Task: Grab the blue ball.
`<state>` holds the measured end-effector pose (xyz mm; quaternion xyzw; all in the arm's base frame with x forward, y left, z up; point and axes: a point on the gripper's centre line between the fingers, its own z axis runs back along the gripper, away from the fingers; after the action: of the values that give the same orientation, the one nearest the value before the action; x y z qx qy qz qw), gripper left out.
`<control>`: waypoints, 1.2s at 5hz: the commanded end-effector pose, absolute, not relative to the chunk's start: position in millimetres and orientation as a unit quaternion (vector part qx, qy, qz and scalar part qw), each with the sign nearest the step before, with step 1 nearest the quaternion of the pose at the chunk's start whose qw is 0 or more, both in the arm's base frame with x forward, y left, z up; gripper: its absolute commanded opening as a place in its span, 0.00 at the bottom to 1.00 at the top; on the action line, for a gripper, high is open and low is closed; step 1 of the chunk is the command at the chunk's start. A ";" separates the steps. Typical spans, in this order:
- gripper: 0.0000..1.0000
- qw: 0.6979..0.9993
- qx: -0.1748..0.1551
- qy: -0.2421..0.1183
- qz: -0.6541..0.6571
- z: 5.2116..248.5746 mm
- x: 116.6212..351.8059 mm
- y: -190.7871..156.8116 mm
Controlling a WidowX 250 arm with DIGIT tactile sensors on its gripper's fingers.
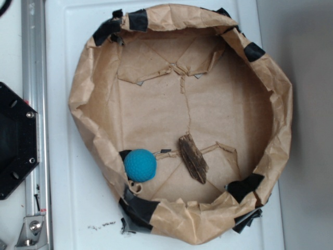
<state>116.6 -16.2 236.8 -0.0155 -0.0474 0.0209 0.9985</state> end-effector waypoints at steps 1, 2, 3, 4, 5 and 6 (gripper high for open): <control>1.00 0.999 -0.016 -0.047 0.021 236.8 116.6 -16.2; 1.00 0.985 -0.014 -0.091 0.144 204.5 166.6 1.3; 1.00 0.960 -0.038 -0.119 0.251 181.2 213.7 16.3; 1.00 0.940 -0.075 -0.078 0.324 144.0 248.2 25.0; 1.00 0.940 -0.086 0.008 0.329 103.0 241.4 6.9; 1.00 0.948 -0.075 0.050 0.306 65.3 223.4 -23.0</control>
<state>224.0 -25.2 60.8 -0.0694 0.0674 0.3085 0.9463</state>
